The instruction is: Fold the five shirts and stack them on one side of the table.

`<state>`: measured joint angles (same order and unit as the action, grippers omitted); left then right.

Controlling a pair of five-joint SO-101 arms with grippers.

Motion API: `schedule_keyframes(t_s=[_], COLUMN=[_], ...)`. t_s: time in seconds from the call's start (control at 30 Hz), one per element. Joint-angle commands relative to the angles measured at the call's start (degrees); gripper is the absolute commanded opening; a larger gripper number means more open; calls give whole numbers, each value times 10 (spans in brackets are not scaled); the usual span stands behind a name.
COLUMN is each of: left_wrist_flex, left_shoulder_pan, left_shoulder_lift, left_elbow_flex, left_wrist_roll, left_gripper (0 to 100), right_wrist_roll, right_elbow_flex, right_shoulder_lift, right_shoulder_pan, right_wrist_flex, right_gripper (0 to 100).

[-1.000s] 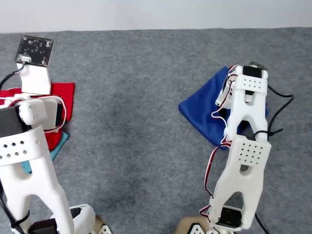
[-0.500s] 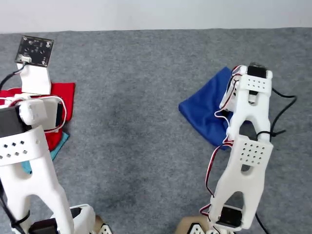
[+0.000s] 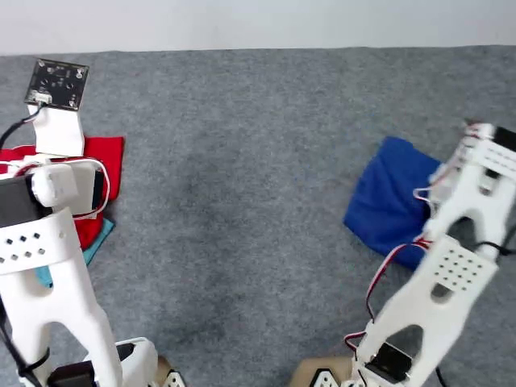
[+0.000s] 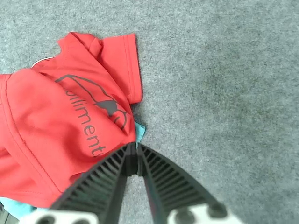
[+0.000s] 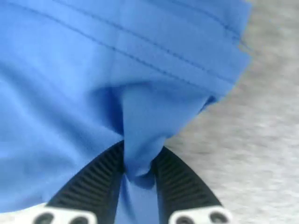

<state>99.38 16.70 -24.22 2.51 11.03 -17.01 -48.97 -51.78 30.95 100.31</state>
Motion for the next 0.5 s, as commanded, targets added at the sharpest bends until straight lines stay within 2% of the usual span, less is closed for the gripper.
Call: schedule_keyframes(t_s=[0.0, 0.23, 0.47], left_wrist_flex=[11, 11, 11], left_shoulder_pan=[-1, -1, -1], left_shoulder_lift=[-16, -16, -16], left_elbow_flex=[1, 1, 1], left_wrist_roll=[5, 4, 4], left_gripper=[7, 7, 7], right_wrist_roll=[-69, -169, -192], right_elbow_flex=[-32, -120, -159], right_shoulder_lift=[52, 46, 46], right_shoulder_pan=[76, 194, 259], right_wrist_flex=[22, 21, -12], right_gripper=[10, 10, 10])
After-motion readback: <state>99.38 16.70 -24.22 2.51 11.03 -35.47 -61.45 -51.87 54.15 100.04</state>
